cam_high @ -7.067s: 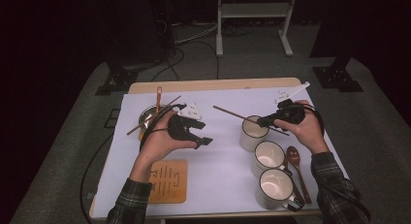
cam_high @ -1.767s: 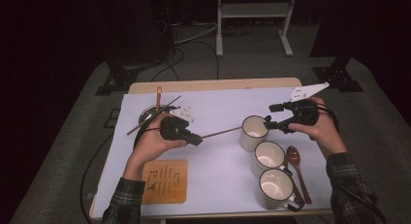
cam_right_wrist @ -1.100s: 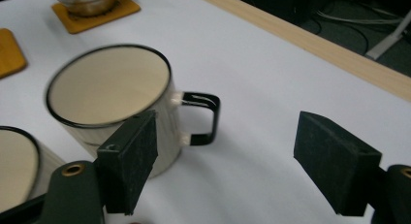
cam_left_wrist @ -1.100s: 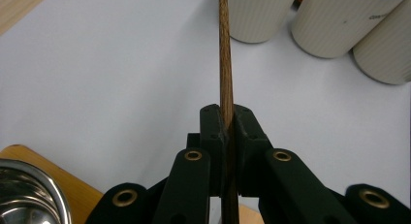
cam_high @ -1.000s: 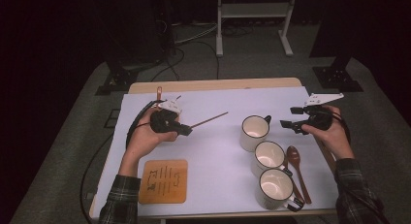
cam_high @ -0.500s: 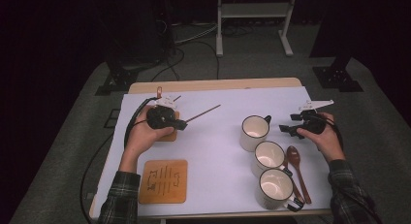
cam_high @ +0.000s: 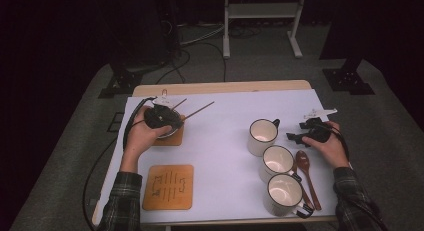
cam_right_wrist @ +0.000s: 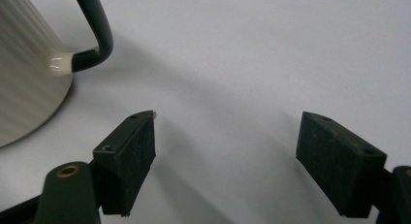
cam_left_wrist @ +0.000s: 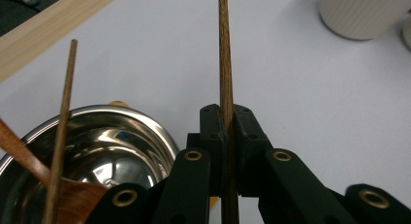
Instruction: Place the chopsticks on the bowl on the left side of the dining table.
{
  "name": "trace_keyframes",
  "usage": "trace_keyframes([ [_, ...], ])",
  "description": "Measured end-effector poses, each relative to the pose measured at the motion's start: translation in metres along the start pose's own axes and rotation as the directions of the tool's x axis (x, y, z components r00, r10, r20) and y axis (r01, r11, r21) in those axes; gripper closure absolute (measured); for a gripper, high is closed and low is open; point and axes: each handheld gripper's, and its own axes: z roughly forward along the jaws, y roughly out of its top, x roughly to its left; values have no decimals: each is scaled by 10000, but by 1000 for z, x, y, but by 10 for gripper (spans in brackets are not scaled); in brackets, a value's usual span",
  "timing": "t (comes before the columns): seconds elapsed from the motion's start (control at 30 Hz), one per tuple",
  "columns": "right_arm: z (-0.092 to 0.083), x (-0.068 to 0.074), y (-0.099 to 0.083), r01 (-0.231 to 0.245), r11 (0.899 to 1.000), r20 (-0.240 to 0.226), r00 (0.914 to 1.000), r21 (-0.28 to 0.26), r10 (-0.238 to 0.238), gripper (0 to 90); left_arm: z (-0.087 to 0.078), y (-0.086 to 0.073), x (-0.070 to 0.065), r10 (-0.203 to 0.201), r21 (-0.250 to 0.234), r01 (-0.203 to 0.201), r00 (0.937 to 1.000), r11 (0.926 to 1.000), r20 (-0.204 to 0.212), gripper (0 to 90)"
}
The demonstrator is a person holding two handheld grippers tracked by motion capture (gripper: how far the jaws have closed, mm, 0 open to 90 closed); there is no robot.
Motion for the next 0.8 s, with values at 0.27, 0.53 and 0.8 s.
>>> trace_keyframes([
  [0.27,3,4,-4,114,9999,106,9999,-26,-114,187,2,-11,13,-241,26,241,9994,9997,-234,843],
  [0.53,4,5,-5,154,9999,211,9997,-26,-153,174,5,-21,27,-502,119,510,9969,9986,-613,843],
  [0.8,4,5,-5,154,9999,214,9997,-34,-154,174,10,-31,40,-815,131,830,9927,9965,-894,843],
])
